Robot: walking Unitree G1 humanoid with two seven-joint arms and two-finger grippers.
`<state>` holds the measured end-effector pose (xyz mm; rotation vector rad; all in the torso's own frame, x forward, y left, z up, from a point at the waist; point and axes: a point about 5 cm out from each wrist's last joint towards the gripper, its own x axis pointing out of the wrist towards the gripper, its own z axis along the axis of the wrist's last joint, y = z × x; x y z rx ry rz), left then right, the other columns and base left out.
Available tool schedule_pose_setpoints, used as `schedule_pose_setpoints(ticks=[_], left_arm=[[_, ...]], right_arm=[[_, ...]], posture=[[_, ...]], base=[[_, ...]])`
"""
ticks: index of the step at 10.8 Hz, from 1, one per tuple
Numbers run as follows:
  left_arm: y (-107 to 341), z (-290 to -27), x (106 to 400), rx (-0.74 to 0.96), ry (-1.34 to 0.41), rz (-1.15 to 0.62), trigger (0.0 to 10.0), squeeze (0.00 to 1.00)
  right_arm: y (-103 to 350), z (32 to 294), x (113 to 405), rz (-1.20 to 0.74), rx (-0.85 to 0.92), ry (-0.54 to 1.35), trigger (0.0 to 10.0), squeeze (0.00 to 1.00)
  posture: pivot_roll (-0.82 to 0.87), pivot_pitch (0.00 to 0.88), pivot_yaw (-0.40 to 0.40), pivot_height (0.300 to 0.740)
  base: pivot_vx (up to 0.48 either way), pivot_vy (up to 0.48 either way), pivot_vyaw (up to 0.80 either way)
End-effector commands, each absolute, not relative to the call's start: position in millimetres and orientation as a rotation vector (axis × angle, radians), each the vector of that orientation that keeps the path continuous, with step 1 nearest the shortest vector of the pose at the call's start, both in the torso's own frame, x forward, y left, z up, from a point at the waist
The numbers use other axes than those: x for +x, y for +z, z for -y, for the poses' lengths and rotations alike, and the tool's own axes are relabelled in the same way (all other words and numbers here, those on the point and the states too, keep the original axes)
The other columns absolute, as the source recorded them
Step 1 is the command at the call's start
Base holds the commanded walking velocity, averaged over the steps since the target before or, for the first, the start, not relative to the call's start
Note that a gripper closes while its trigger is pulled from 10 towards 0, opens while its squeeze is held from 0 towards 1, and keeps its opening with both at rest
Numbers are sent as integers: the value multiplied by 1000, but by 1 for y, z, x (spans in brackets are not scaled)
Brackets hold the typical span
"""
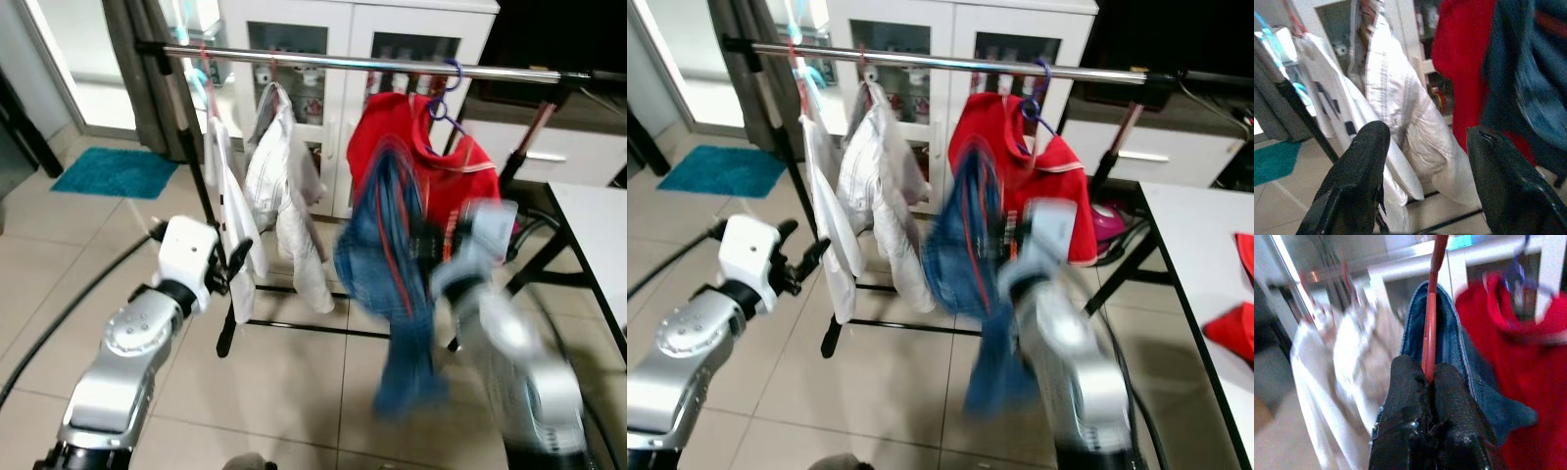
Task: Hang hanger
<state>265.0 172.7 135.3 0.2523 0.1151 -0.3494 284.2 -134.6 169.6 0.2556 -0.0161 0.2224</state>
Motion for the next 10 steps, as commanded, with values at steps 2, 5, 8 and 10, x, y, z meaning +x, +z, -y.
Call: schedule_pose_setpoints(ticks=[2, 5, 8, 10], left_arm=[[134, -168, 261, 289, -382, -132, 10000, 0], [138, -166, 261, 311, -373, -122, 10000, 0], [141, -173, 268, 233, -283, -125, 10000, 0], [140, -169, 269, 212, -281, -122, 10000, 0]], right_arm=[[195, 136, 304, 126, 283, 253, 10000, 0], [199, 135, 311, 141, 288, 297, 10000, 0], [151, 142, 274, -17, 205, 192, 10000, 0], [142, 141, 259, -52, 164, 182, 10000, 0]], posture=[[29, 0, 24, 740], [59, 0, -10, 740], [68, 0, -4, 740], [49, 0, 19, 740]], base=[[0, 0, 0], [0, 0, 0], [282, 0, 0], [341, 0, 0]])
